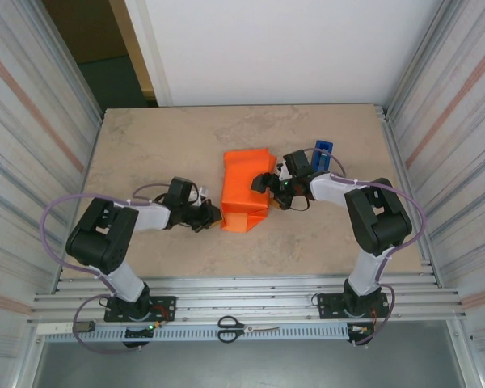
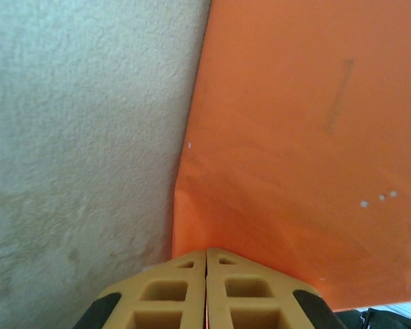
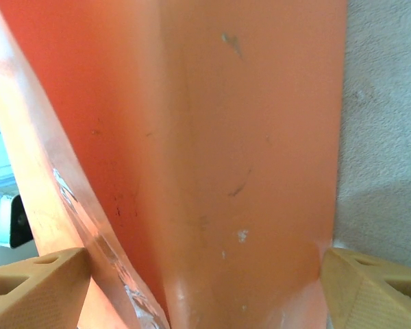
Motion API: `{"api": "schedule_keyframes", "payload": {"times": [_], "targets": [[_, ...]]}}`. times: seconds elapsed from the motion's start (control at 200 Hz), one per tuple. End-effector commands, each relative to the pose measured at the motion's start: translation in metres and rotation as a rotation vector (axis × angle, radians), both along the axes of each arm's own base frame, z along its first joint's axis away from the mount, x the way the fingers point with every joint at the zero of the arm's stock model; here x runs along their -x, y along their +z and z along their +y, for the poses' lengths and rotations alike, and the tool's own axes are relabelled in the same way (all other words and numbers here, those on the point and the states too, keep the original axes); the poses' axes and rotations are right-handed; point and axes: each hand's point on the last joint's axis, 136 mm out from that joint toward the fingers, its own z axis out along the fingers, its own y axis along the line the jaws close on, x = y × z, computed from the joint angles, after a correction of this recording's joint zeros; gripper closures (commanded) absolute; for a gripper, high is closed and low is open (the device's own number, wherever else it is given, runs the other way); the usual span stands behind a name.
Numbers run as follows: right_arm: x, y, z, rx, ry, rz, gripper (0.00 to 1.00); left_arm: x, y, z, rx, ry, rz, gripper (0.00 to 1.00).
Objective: Wrap the gift box in paper
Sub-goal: Fold the wrapping paper for the gift box.
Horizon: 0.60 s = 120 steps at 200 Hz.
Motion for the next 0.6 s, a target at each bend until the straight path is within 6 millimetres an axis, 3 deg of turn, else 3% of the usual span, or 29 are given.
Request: {"api": "schedule_keyframes", "payload": {"times": [0.0,0.165,0.596], "targets": [[0.014,-0.027,-0.007,0.062,-0.013,0.080,0.15,-0.001,0.000,0.000,0.015,0.070,0.004,0.93],[0.015,-0.028,-0.005,0.059,-0.011,0.081,0.15,-0.005,0.001,0.000,0.062,0.159,-0.015,0.92],[0.018,-0.031,-0.005,0.059,-0.008,0.089,0.15,-0.012,0.010,-0.018,0.095,0.180,-0.046,0.91]]}}
